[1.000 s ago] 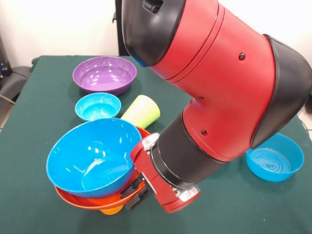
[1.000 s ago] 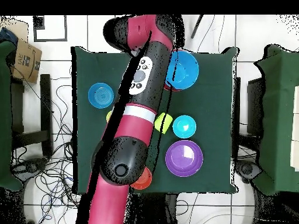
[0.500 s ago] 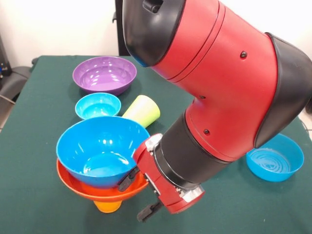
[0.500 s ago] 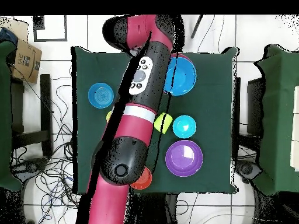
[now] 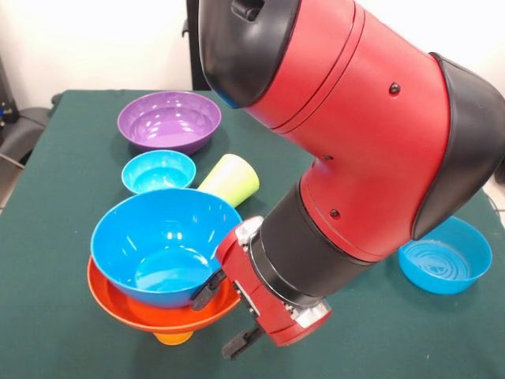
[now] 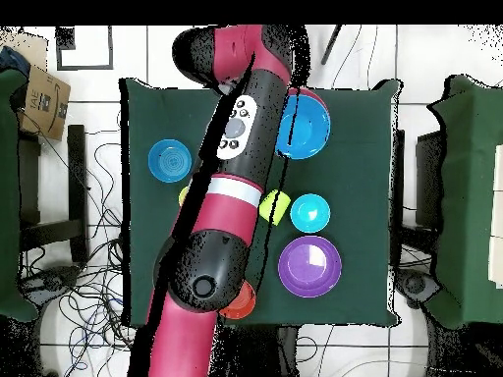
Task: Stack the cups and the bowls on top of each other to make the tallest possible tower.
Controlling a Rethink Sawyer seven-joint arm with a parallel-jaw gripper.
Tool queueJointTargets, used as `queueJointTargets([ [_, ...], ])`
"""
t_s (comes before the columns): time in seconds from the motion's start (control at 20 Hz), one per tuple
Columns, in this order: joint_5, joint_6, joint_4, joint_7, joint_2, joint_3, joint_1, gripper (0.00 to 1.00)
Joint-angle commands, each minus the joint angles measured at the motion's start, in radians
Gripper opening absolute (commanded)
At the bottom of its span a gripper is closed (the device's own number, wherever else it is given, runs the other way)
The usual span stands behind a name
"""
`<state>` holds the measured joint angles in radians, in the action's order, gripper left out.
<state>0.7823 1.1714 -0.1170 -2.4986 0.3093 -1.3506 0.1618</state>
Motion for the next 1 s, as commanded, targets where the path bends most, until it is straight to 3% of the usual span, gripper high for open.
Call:
queueJointTargets([
  [0.05,0.006,0.108,0.032,0.246,-0.018,0.053,-0.014,1.0],
  [0.4,0.018,0.125,0.041,0.251,-0.021,0.042,-0.009,1.0],
  [1.0,0.163,0.228,0.104,0.282,-0.052,-0.094,0.043,1.0],
])
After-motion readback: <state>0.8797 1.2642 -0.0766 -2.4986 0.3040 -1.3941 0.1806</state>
